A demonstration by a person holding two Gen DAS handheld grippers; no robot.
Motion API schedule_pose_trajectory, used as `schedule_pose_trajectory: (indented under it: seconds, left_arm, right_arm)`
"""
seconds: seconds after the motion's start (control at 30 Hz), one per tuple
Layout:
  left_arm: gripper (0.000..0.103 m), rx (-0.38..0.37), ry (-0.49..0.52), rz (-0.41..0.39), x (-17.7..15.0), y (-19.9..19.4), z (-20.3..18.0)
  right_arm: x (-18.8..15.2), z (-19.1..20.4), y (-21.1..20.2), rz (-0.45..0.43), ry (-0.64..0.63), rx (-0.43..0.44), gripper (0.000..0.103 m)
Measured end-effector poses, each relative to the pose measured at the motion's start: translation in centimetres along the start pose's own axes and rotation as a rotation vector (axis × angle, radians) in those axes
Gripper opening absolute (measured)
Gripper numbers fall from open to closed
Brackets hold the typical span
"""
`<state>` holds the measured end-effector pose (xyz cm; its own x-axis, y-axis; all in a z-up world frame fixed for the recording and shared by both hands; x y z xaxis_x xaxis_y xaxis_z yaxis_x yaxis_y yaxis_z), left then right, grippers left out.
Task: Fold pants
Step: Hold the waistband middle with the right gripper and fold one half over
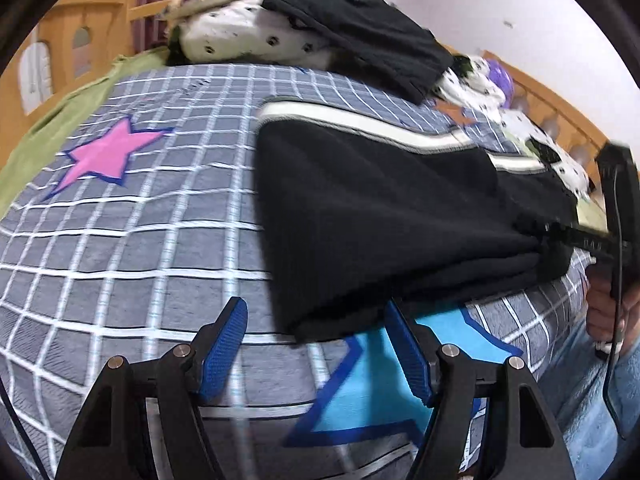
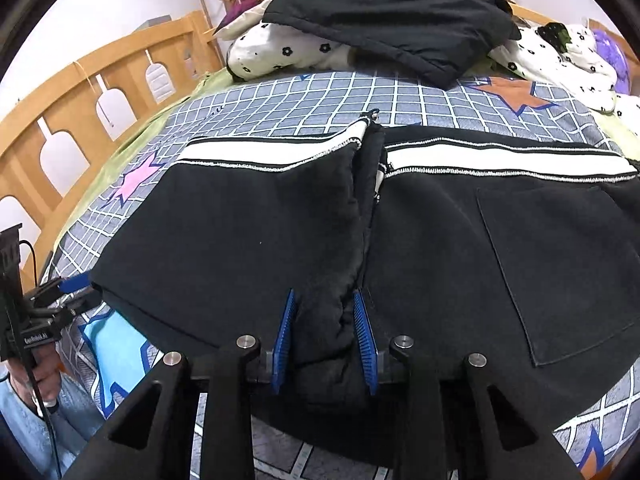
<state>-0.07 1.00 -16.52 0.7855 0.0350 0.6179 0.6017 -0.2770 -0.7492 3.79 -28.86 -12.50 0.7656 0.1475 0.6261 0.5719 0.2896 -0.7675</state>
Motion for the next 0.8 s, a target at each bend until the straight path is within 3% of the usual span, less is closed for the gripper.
schedule_pose_trajectory:
  seconds: [0.17,0.33,0.5,0.63,0.8]
  left_arm:
    - [0.069,0.036,0.019,-0.023,0.3,0.9,-1.8]
    - [0.07,0.136,-0.084,-0.091,0.5,2.0,-2.1]
    - [0.07,0.305,-0.108,-0.194,-0.8,-0.7,0.1]
    - [0.07,0.259,-0.161,-0.138,-1.7,-1.9,3.0]
    - [0.07,0.273,-0.13,-0.131,-1.7,-3.6,2.3]
  right_arm:
    - [-0.1,-0.1,0.2,0.005,0.004,0.003,0.03]
    - [-0.6,0.0,0.7,0.034,0.006,0.003,0.031]
    - [0.0,0.0,0.7,0.054,0.043,-0.002,0.031]
    - [0.1,0.2,0.7,0.06,0.037,0.015,0.031]
    - [-0.4,0.7,-0.6,0.043,-0.042,-0.007,0.033]
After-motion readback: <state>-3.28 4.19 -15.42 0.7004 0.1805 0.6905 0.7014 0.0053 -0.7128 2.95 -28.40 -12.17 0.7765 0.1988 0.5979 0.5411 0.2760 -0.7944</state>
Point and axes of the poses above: each gripper's, at about its wrist camera, not at the fingertips, and y roughly the way its jaws point, z to its left, x to its top, the point moved 1 cm from there along y, roughly the way its jaws point, and after that the axes turned 5 degrees about -y, right-handed, at the moved point
